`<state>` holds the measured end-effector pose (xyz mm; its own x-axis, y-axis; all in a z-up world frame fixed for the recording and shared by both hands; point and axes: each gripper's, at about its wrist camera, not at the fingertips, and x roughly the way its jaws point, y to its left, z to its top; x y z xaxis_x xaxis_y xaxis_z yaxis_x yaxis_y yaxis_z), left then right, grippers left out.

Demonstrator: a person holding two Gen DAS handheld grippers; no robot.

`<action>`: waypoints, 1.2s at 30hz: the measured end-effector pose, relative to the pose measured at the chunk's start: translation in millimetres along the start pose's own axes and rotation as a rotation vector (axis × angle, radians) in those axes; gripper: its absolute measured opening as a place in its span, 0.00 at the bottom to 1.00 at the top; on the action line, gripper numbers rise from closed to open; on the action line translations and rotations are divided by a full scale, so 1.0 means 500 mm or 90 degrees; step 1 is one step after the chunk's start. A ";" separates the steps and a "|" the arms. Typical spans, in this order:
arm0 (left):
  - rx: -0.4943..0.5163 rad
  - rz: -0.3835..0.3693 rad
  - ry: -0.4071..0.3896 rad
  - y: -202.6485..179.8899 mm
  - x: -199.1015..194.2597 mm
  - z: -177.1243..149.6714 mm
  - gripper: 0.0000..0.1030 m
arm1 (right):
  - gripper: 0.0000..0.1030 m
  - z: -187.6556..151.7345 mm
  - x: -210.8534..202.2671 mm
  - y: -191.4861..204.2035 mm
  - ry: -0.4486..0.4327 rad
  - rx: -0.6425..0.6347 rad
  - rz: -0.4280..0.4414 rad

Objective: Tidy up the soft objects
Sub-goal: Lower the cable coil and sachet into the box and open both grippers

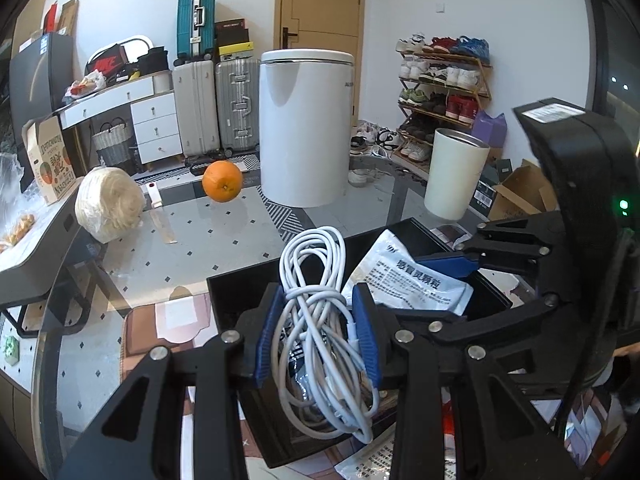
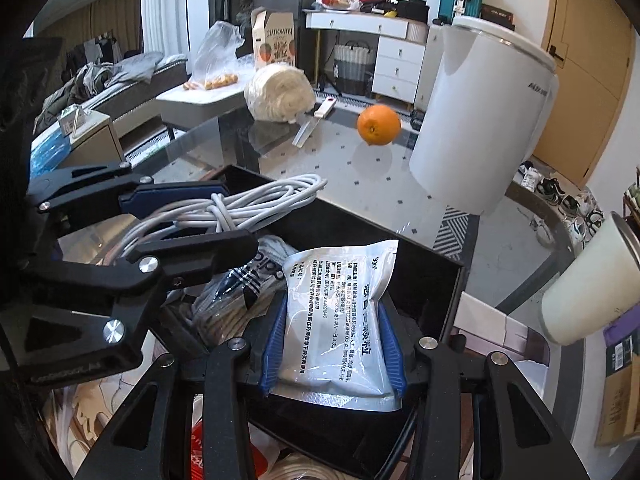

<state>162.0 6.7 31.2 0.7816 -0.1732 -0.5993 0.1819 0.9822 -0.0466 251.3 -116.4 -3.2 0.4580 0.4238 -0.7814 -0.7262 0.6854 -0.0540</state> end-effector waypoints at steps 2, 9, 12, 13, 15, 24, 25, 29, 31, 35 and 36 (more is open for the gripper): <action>0.002 -0.001 0.003 0.000 -0.002 0.000 0.33 | 0.42 0.003 0.004 -0.001 -0.001 -0.005 -0.005; 0.031 -0.015 0.005 -0.015 -0.004 0.000 0.32 | 0.52 -0.001 -0.019 -0.004 -0.009 -0.021 -0.021; 0.047 -0.031 0.017 -0.024 0.002 -0.001 0.30 | 0.53 -0.007 -0.031 -0.009 -0.015 -0.024 -0.030; 0.051 -0.029 0.021 -0.026 0.007 -0.002 0.30 | 0.53 -0.009 -0.034 -0.010 -0.016 -0.025 -0.034; 0.049 -0.035 0.029 -0.025 0.013 -0.006 0.30 | 0.53 -0.012 -0.039 -0.014 -0.017 -0.024 -0.039; 0.041 -0.010 0.049 -0.021 0.002 -0.017 0.59 | 0.70 -0.030 -0.090 -0.014 -0.054 0.003 -0.041; 0.041 -0.003 0.045 -0.022 -0.005 -0.019 0.61 | 0.71 -0.034 -0.098 -0.014 -0.059 0.007 -0.041; 0.030 0.010 0.027 -0.016 -0.037 -0.030 0.75 | 0.77 -0.056 -0.132 -0.019 -0.083 0.030 -0.048; 0.017 0.020 0.010 -0.013 -0.059 -0.038 0.89 | 0.80 -0.066 -0.145 -0.019 -0.090 0.041 -0.048; -0.021 0.031 -0.031 -0.006 -0.100 -0.052 0.99 | 0.88 -0.093 -0.177 -0.015 -0.107 0.065 -0.043; -0.034 0.030 -0.038 -0.005 -0.108 -0.057 1.00 | 0.89 -0.098 -0.183 -0.014 -0.110 0.071 -0.037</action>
<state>102.6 15.8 40.8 0.8232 -0.1289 -0.5530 0.1134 0.9916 -0.0624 189.5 -189.1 38.1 0.5859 0.4704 -0.6599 -0.6394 0.7686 -0.0197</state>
